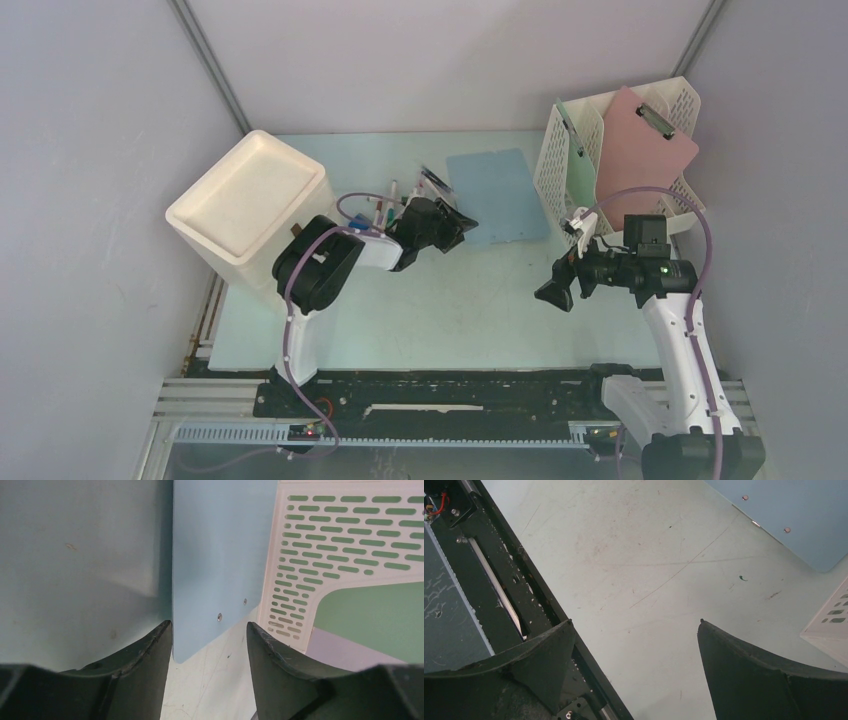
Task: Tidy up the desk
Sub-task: Pick up the folder from the center of the board.
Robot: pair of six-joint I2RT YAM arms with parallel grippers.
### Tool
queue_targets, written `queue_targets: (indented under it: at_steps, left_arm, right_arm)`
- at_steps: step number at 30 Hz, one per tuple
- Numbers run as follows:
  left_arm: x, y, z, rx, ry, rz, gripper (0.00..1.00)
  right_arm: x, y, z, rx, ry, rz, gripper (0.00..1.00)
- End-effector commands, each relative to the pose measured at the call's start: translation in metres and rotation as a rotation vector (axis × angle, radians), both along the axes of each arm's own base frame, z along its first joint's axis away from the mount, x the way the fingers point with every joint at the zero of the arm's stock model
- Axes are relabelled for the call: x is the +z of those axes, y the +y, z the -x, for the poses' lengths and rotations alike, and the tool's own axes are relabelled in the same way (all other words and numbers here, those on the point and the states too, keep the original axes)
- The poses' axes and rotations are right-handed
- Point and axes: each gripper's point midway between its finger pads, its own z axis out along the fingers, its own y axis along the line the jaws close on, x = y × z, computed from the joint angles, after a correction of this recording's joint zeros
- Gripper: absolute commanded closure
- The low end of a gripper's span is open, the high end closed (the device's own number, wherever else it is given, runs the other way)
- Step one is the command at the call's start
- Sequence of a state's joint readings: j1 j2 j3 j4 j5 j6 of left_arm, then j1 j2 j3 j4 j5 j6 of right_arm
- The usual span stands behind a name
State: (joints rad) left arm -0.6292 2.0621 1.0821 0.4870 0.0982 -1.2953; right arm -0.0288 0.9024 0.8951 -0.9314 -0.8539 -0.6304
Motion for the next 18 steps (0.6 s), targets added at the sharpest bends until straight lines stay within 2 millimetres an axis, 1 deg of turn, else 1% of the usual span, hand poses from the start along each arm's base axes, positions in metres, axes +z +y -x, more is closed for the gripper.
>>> queue_targets:
  at_steps: [1, 5, 6, 7, 8, 11, 18]
  left_arm:
    - [0.024, -0.007, -0.003, -0.025, -0.07, 0.089, 0.41]
    - [0.035, -0.01, -0.001, -0.049, -0.111, 0.153, 0.43]
    - [0.041, -0.011, -0.002, -0.054, -0.132, 0.181, 0.44]
    - [0.041, -0.013, 0.0, -0.061, -0.134, 0.198, 0.45]
    - [0.048, -0.014, -0.002, -0.064, -0.162, 0.231, 0.47]
    - [0.051, -0.017, -0.002, -0.078, -0.175, 0.28, 0.5]
    - [0.047, -0.021, -0.006, -0.085, -0.162, 0.273, 0.51]
  right_arm:
    - [0.0, 0.002, 0.0, 0.021, -0.016, 0.003, 0.0]
    - [0.0, 0.002, 0.0, 0.021, -0.014, 0.004, 0.0]
    - [-0.001, 0.003, 0.0, 0.023, -0.013, 0.004, 0.0]
    - [0.0, 0.003, 0.0, 0.023, -0.015, 0.004, 0.0]
    - [0.0, 0.002, 0.0, 0.022, -0.014, 0.004, 0.0]
    - [-0.001, 0.003, 0.0, 0.024, -0.012, 0.005, 0.0]
    - [-0.002, 0.004, 0.0, 0.03, -0.009, 0.007, 0.0]
